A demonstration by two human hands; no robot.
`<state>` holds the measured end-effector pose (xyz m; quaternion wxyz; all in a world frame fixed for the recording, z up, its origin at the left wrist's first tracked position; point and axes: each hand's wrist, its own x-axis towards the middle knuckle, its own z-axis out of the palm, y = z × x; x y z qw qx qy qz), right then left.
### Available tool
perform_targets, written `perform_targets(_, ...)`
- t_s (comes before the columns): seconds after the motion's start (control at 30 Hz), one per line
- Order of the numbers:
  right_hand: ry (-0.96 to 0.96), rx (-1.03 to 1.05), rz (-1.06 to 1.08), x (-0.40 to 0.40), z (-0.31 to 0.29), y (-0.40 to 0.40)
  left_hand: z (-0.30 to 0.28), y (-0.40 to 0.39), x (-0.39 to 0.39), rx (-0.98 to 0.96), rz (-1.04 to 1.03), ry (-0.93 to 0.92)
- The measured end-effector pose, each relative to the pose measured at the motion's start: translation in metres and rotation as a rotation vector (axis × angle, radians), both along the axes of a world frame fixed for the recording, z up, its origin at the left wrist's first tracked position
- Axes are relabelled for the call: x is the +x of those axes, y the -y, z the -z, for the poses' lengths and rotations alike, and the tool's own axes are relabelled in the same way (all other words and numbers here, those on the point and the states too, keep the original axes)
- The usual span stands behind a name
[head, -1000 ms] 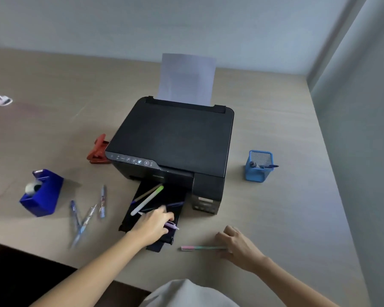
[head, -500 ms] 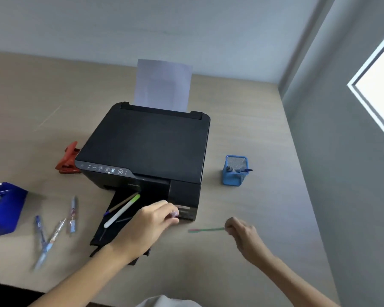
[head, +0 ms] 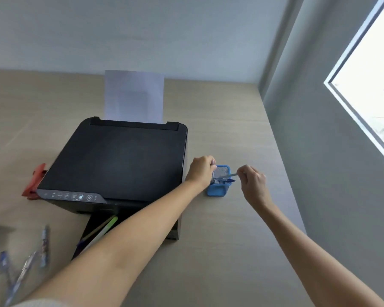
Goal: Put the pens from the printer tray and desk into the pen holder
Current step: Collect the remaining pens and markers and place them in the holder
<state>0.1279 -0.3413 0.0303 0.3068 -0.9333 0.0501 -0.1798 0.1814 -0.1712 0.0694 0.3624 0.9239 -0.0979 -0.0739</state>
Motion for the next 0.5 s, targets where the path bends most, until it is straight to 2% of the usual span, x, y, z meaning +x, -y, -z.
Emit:
perform_targets(0.1,-0.085,-0.068,-0.033,0.000,0.003,-0.005,0.002,-0.001,-0.009,0.127,0.045,-0.076)
perform_targets(0.17,-0.073,-0.057,-0.014,-0.013,0.003,-0.013,-0.006,-0.015,-0.025,0.144,0.103,0.011)
perform_targets(0.27,0.061,-0.027,-0.073,-0.052,-0.004,-0.037,-0.024,-0.058,-0.070,-0.057,0.146,0.196)
perform_targets(0.37,0.135,-0.047,-0.317,-0.097,-0.010,-0.077,-0.025,-0.133,-0.126,-0.162,0.075,0.365)
perform_targets(0.5,0.027,-0.151,-0.709,-0.136,0.001,-0.145,0.015,-0.247,-0.165,0.000,-0.245,0.348)
